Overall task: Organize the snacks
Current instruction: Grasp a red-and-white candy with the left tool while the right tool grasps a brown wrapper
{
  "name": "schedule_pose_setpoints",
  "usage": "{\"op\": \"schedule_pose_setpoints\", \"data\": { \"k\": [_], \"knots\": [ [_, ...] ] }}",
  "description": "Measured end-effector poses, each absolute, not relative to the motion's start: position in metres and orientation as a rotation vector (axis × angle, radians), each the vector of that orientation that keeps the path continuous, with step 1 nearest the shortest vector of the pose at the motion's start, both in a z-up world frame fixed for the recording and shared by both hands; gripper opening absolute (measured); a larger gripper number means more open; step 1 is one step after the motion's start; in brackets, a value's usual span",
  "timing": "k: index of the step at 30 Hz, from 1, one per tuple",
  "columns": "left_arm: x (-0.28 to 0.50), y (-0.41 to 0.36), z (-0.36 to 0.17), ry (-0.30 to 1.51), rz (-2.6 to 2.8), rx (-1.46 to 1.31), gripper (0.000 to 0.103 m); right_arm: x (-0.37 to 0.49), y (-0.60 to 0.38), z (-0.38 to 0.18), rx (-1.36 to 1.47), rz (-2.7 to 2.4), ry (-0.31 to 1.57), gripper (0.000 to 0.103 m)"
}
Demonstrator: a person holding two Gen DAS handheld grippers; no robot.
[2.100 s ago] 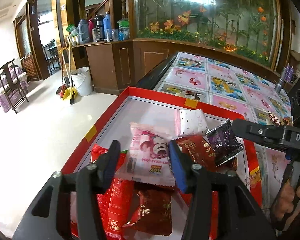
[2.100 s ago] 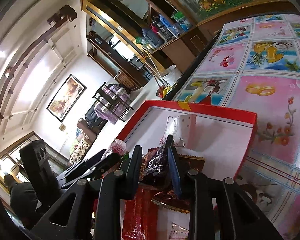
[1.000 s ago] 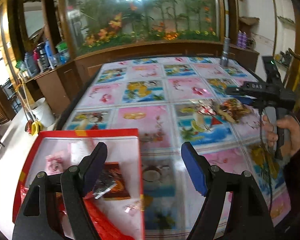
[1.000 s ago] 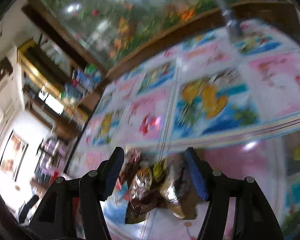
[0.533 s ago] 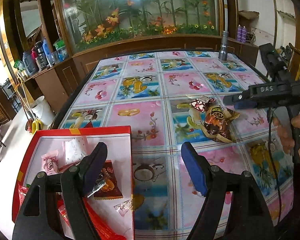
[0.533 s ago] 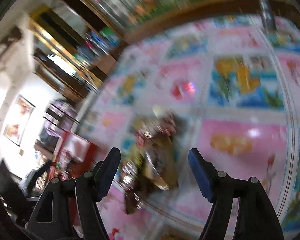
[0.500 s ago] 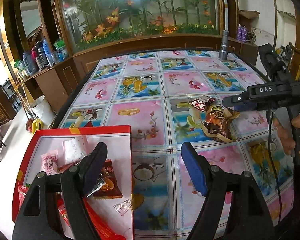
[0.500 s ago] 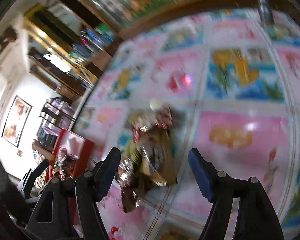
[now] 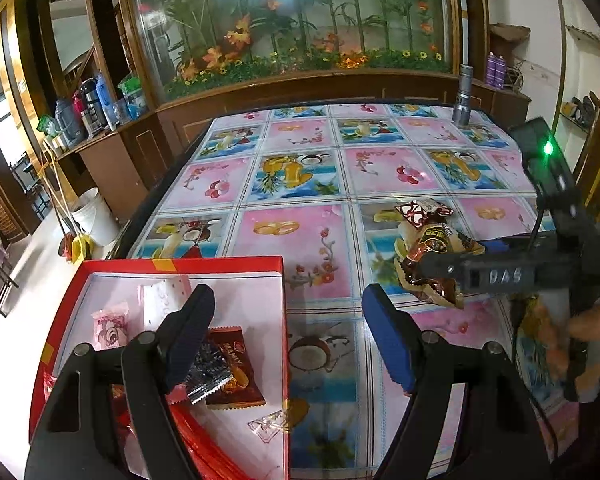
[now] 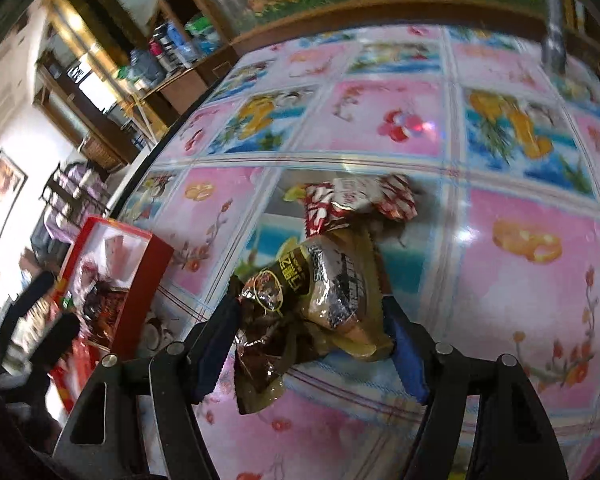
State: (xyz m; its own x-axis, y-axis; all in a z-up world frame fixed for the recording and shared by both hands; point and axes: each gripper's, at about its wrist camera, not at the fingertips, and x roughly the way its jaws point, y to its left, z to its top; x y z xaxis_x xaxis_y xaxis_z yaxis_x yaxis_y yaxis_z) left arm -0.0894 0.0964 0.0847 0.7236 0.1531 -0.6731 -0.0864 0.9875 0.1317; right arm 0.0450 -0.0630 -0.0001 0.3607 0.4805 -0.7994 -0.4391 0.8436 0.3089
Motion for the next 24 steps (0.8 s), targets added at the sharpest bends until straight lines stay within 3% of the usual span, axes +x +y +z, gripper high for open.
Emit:
{"op": "schedule_pose_setpoints", "data": {
  "k": [8,14,24],
  "knots": [
    [-0.078,0.086,0.080,0.780,0.088,0.130,0.076,0.044,-0.071,0.005,0.072,0.659,1.039,0.036],
    [-0.042,0.061,0.084,0.799,0.029,0.221,0.076,0.064,-0.113,0.006,0.142,0.538,1.039,0.031],
    [0.031,0.006,0.070,0.861,-0.143,0.319,0.076,0.087,-0.185,0.008,0.258,0.318,1.015,0.032]
  ]
}}
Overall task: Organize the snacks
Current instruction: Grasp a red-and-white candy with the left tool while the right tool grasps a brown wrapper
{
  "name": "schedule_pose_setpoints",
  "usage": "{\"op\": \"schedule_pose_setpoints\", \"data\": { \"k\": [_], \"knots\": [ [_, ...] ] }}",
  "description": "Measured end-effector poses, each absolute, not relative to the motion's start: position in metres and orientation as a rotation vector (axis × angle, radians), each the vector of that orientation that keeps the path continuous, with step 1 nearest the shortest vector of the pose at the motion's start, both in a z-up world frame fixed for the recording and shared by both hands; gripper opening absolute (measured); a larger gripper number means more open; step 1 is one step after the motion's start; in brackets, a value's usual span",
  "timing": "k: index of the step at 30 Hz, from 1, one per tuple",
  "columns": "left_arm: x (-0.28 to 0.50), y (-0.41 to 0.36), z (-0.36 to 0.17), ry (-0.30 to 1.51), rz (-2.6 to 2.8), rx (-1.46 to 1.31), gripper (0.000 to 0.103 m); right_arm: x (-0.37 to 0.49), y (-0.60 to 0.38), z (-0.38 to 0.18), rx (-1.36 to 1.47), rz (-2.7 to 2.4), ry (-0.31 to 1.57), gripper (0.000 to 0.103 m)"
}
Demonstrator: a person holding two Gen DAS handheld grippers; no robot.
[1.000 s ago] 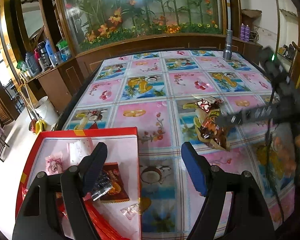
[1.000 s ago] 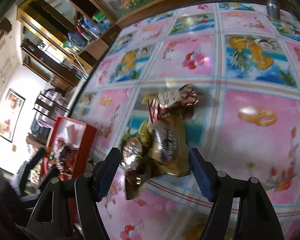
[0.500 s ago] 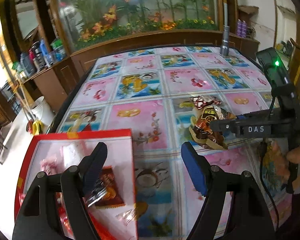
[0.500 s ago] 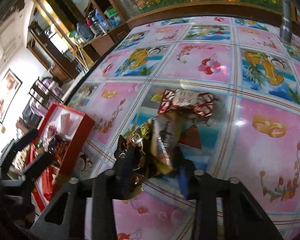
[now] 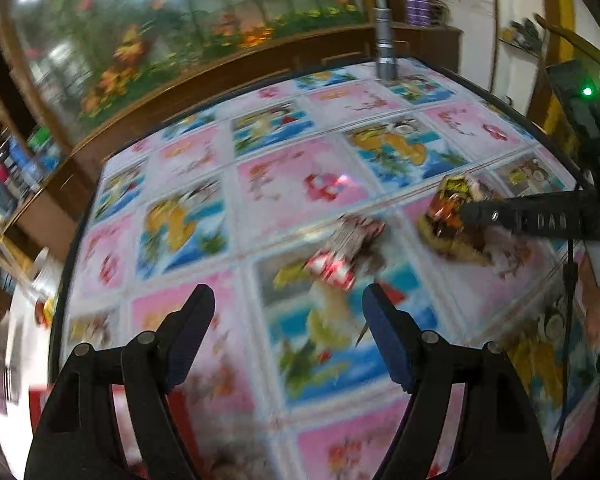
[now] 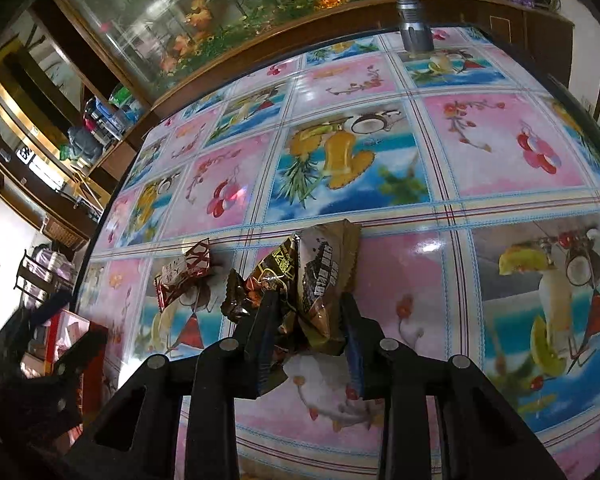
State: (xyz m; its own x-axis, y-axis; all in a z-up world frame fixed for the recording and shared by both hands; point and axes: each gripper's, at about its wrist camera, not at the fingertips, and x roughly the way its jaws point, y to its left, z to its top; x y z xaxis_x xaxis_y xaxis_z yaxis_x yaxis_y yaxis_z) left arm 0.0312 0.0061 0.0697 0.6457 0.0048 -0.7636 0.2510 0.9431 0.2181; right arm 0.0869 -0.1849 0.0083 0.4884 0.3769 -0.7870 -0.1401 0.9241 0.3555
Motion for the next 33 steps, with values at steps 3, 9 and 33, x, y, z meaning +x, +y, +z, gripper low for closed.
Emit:
{"op": "schedule_pose_setpoints", "data": {
  "k": [3,9,33],
  "knots": [
    [0.053,-0.006,0.060,0.908,-0.203,0.342,0.076,0.089,-0.185,0.008,0.278,0.328,1.025,0.035],
    [0.081,-0.021,0.039,0.933,-0.264,0.420,0.076,0.094,-0.189,0.003,0.334,0.341,1.063,0.043],
    [0.050,-0.030,0.023,0.991,-0.317,0.226,0.024,0.099,-0.198,-0.009,0.600,0.428,1.128,0.066]
  ]
}}
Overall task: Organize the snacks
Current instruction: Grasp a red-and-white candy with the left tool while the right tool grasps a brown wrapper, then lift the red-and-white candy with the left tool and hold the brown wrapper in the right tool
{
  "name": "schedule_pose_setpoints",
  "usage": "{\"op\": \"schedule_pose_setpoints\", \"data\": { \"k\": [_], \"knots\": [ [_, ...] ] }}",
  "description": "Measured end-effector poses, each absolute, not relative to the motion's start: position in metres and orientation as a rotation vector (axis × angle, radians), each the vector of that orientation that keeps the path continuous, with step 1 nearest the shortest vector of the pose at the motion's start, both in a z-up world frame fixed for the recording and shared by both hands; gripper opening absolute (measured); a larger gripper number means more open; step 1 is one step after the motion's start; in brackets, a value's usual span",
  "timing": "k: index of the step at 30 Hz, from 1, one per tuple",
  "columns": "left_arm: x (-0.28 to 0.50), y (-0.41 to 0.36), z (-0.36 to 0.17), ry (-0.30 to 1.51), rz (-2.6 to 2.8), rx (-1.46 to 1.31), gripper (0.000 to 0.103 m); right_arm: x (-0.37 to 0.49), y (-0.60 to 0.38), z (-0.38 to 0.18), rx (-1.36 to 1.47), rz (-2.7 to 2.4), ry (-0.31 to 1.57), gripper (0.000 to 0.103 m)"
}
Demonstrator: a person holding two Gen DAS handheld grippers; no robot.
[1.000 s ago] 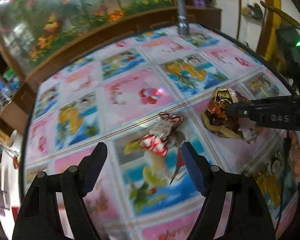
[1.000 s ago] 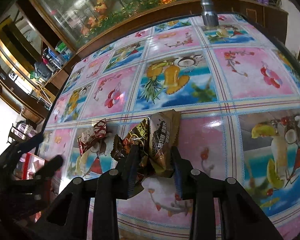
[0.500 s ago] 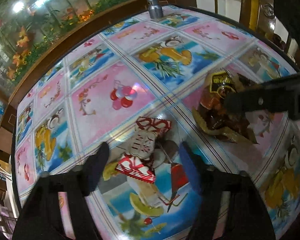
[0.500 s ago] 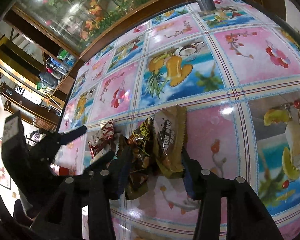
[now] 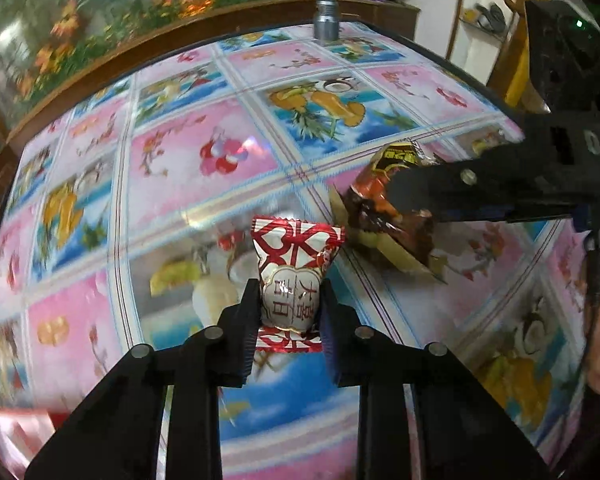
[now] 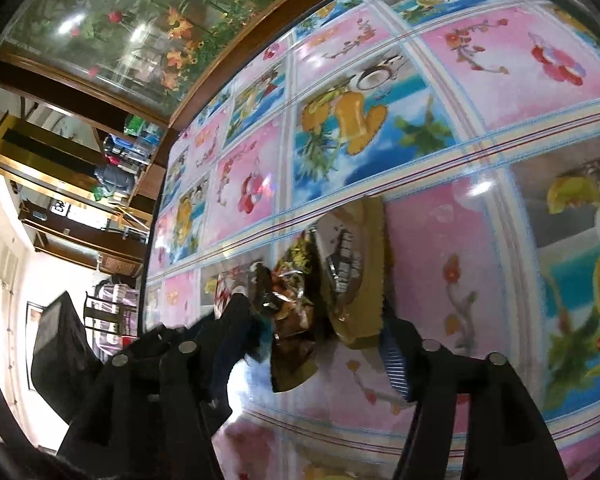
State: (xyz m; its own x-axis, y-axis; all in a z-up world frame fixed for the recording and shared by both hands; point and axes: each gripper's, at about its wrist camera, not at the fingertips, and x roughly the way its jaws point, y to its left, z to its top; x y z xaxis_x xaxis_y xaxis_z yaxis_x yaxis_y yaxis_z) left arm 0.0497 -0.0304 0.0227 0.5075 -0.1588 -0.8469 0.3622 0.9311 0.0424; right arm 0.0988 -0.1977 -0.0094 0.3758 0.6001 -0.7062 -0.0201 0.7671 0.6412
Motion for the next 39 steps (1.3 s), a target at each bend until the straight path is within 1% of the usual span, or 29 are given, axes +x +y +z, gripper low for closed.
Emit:
{"op": "schedule_pose_setpoints", "data": {
  "k": [2,7,9,10,15,17,19,25,26,27,28,29,30,31,33,37,38,39],
  "knots": [
    [0.041,-0.024,0.022,0.986,-0.299,0.183,0.024,0.098,-0.193,-0.010,0.597,0.424,1.103,0.066],
    [0.013,-0.005,0.023,0.981,-0.264,0.114,0.024,0.097,-0.173,-0.005,0.488,0.396,1.026,0.066],
    [0.002,0.003,0.026,0.971,-0.253,0.094,0.024,0.096,-0.162,-0.004,0.406,0.363,0.988,0.056],
    [-0.005,0.007,0.027,0.963,-0.244,0.086,0.024,0.096,-0.158,-0.004,0.361,0.349,0.976,0.047],
    [-0.036,0.022,0.039,0.912,-0.209,0.071,0.024,0.096,-0.152,-0.005,0.356,0.384,0.946,0.032],
    [-0.047,0.026,0.042,0.901,-0.203,0.070,0.024,0.096,-0.157,-0.004,0.382,0.401,0.943,0.024],
    [-0.054,0.027,0.042,0.904,-0.203,0.076,0.024,0.095,-0.158,-0.001,0.391,0.419,0.935,0.022],
    [-0.062,0.030,0.040,0.910,-0.176,0.112,0.024,0.092,-0.162,0.000,0.422,0.438,0.951,0.020],
    [-0.062,0.031,0.042,0.906,-0.171,0.114,0.027,0.092,-0.164,0.001,0.428,0.436,0.953,0.020],
    [-0.061,0.032,0.042,0.909,-0.169,0.116,0.035,0.092,-0.166,0.002,0.432,0.434,0.951,0.020],
    [-0.059,0.033,0.042,0.909,-0.160,0.116,0.041,0.092,-0.168,0.003,0.434,0.429,0.947,0.020],
    [-0.057,0.033,0.043,0.903,-0.155,0.110,0.050,0.092,-0.171,0.004,0.438,0.425,0.943,0.020],
    [-0.056,0.033,0.044,0.898,-0.164,0.104,0.054,0.092,-0.172,0.005,0.441,0.426,0.943,0.020],
    [-0.054,0.030,0.043,0.897,-0.185,0.102,0.055,0.092,-0.174,0.005,0.449,0.426,0.945,0.020],
    [-0.051,0.024,0.040,0.912,-0.195,0.129,0.063,0.093,-0.176,0.004,0.461,0.419,0.948,0.020],
    [-0.046,0.014,0.028,0.934,-0.205,0.153,0.063,0.095,-0.179,0.001,0.480,0.417,0.961,0.020],
    [-0.045,0.014,0.028,0.930,-0.199,0.151,0.061,0.095,-0.179,0.001,0.480,0.417,0.963,0.020],
    [-0.044,0.015,0.027,0.926,-0.195,0.144,0.052,0.095,-0.178,0.001,0.479,0.419,0.965,0.020]
  ]
}}
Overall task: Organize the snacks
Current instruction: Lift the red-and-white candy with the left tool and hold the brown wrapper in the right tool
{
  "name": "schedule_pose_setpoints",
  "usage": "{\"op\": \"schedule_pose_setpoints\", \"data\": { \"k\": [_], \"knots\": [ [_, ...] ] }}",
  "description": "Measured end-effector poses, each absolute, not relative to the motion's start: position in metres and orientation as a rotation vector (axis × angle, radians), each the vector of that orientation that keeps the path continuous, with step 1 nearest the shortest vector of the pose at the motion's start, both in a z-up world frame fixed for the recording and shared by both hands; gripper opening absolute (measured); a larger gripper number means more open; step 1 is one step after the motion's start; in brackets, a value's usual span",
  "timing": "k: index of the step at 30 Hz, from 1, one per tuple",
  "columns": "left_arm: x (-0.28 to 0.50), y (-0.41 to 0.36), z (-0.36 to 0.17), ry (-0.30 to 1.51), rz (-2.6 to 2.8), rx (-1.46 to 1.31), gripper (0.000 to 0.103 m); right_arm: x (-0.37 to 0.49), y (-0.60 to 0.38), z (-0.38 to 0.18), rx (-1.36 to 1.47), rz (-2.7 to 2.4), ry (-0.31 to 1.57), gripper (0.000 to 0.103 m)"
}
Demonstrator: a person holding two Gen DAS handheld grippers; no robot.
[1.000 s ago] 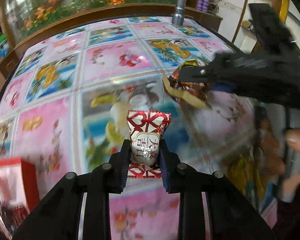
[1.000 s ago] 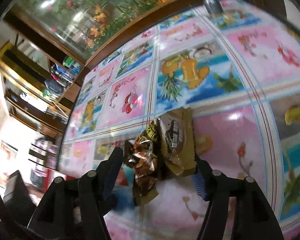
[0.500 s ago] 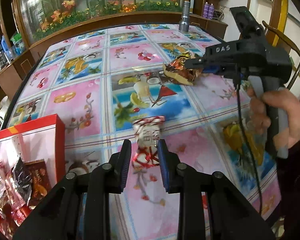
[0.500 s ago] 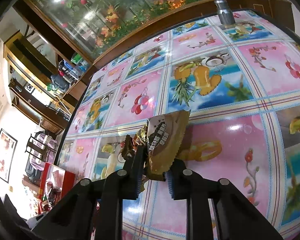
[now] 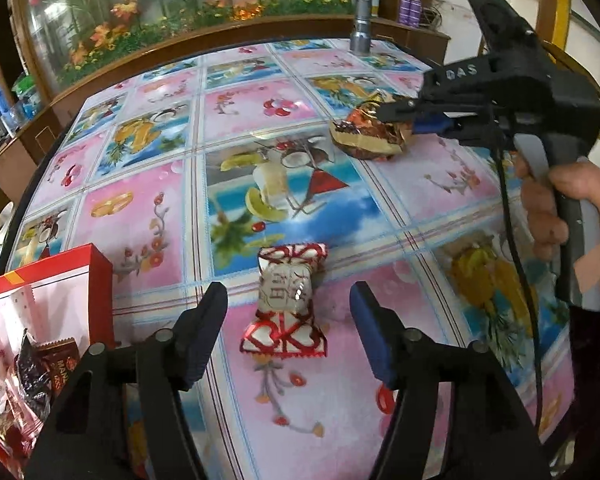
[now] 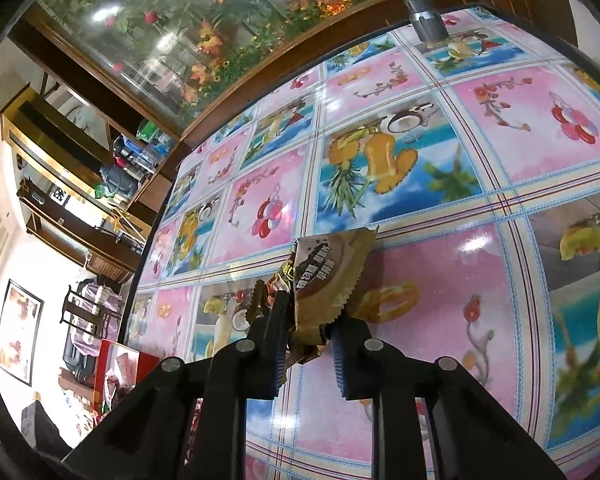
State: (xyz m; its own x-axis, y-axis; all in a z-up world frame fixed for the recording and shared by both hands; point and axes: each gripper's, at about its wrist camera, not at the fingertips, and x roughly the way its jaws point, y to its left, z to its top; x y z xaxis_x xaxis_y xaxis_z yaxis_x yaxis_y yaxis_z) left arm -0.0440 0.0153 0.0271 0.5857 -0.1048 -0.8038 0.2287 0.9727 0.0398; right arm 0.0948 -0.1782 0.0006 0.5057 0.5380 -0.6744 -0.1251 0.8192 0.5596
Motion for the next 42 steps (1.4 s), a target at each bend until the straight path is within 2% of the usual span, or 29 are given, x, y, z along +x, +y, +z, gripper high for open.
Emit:
{"op": "schedule_pose_setpoints", "data": {
  "k": [2,3,7,12,20,29,31,33,34,35,38,42],
  "knots": [
    [-0.039,0.017,0.023,0.941,-0.202,0.137,0.032,0.095,-0.176,0.000,0.474,0.424,0.971,0.020],
    [-0.038,0.017,0.021,0.952,-0.203,0.141,0.028,0.096,-0.175,-0.001,0.473,0.427,0.975,0.020],
    [-0.041,0.017,0.017,0.945,-0.208,0.139,0.028,0.096,-0.174,-0.002,0.475,0.430,0.980,0.020],
    [-0.047,0.025,0.019,0.931,-0.210,0.074,0.022,0.095,-0.173,-0.001,0.484,0.444,0.971,0.020],
    [-0.060,0.031,0.032,0.884,-0.217,0.007,0.022,0.091,-0.171,0.003,0.531,0.530,0.950,0.014],
    [-0.072,0.035,0.049,0.849,-0.217,-0.029,0.022,0.091,-0.167,0.006,0.540,0.559,0.955,0.015],
    [-0.075,0.034,0.049,0.849,-0.219,-0.032,0.022,0.093,-0.170,0.002,0.569,0.557,0.976,0.018],
    [-0.076,0.033,0.048,0.855,-0.228,-0.031,0.022,0.096,-0.171,-0.003,0.599,0.543,1.008,0.032],
    [-0.078,0.033,0.047,0.859,-0.231,-0.033,0.022,0.097,-0.172,-0.007,0.620,0.540,1.026,0.050],
    [-0.078,0.033,0.047,0.862,-0.232,-0.034,0.022,0.097,-0.170,-0.010,0.645,0.537,1.043,0.062],
    [-0.080,0.034,0.046,0.865,-0.232,-0.042,0.022,0.097,-0.159,-0.016,0.635,0.531,1.063,0.065],
    [-0.081,0.037,0.047,0.865,-0.227,-0.048,0.022,0.086,-0.130,-0.006,0.403,0.473,0.960,0.070]
  ]
}}
